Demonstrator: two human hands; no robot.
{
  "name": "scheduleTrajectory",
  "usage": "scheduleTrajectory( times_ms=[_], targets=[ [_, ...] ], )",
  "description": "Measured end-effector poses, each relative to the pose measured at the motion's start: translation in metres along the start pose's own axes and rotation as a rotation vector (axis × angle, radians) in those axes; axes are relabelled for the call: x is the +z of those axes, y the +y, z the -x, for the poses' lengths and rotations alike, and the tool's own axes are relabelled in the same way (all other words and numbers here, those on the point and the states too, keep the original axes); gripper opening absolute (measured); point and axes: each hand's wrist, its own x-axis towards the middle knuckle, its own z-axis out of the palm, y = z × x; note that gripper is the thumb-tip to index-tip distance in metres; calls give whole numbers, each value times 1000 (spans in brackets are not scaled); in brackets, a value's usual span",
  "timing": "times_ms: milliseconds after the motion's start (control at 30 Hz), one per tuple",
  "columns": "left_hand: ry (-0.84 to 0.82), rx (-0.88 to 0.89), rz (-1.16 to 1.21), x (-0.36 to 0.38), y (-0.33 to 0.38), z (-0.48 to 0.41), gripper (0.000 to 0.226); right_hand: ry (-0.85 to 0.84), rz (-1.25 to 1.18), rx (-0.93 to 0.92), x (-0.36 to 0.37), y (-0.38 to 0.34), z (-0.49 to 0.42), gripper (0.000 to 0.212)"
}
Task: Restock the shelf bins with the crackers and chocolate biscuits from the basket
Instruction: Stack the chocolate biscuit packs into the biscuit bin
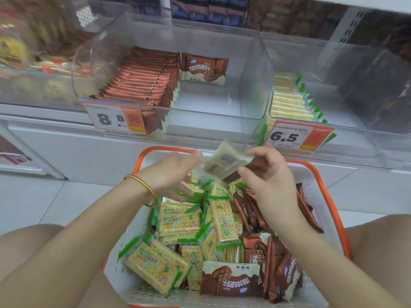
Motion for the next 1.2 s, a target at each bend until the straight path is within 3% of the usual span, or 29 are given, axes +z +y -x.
scheduleTrajectory(
  times_ms=[67,133,200,267,333,567,700,767,833,933,1000,1100,1200],
  targets=[
    [-191,-72,385,1,6,6,66,-84,314,-402,4,5,8,41],
    [-222,40,492,2,7,4,57,-194,498,-660,8,15,15,39],
    [-152,107,470,4,4,-1,44,-274,589,-733,9,23,19,38],
    [-140,120,420,1,0,-5,46,-354,616,-738,5,25,22,44],
    [-142,158,327,-2,-2,-4,43,-372,597,-713,-2,21,24,49],
    [-209,327,13,-17,14,11,39,-112,449,-373,-9,-15,-7,43],
    [-165,399,129,-29,22,16,39,-69,122,-41,-1,-34,-25,33],
    [-73,450,264,-35,29,15,44,-79,-148,168,6,-43,-28,39],
    [11,526,347,-38,42,14,50,-148,-253,289,18,-54,-32,50],
    [106,660,363,-40,67,11,52,-171,-193,234,37,-75,-62,27],
    [321,693,300,-47,80,6,46,-146,-197,265,43,-89,-102,11],
    [724,788,-266,-64,73,-13,33,-105,-18,310,52,-89,-178,13],
    [781,774,-769,-70,49,-34,36,-115,632,212,64,-60,-244,24]
  ],
)
